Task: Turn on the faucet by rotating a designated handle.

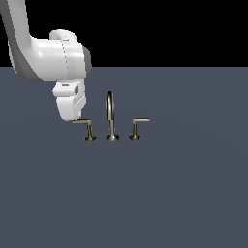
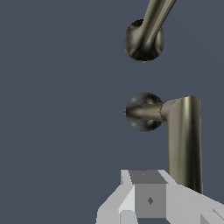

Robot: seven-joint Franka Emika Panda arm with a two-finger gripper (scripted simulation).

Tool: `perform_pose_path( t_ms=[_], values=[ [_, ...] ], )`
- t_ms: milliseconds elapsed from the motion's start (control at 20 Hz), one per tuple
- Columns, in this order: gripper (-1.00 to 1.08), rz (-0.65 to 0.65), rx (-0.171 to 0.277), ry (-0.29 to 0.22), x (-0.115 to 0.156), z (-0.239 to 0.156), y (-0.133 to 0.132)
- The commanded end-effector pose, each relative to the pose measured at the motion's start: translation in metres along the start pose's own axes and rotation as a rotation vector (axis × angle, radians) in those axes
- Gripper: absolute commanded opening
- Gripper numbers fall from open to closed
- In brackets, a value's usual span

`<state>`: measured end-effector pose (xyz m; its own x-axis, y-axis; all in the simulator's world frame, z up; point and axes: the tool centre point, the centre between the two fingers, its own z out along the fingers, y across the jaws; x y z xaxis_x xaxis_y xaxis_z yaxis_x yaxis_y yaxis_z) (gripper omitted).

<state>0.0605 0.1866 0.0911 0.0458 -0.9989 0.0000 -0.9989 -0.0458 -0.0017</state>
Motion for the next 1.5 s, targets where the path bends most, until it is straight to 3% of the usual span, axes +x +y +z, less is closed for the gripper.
perform_pose_path(
  t_ms=[0,150,200,1000,1100,1450],
  values=[
    [-1.0,-0.001,-0.002,0.0,-0.005,0.0,0.009],
    [-1.0,-0.001,-0.002,0.0,-0.009,0.0,0.015],
    [-1.0,0.008,0.008,-0.001,-0.001,0.0,0.007],
    [-1.0,-0.001,-0.001,0.0,0.003,0.0,0.056],
    [-1.0,0.0,0.007,-0.005,0.002,0.0,0.049],
    [-1.0,-0.001,0.002,-0.002,0.023,0.0,0.065]
  ],
)
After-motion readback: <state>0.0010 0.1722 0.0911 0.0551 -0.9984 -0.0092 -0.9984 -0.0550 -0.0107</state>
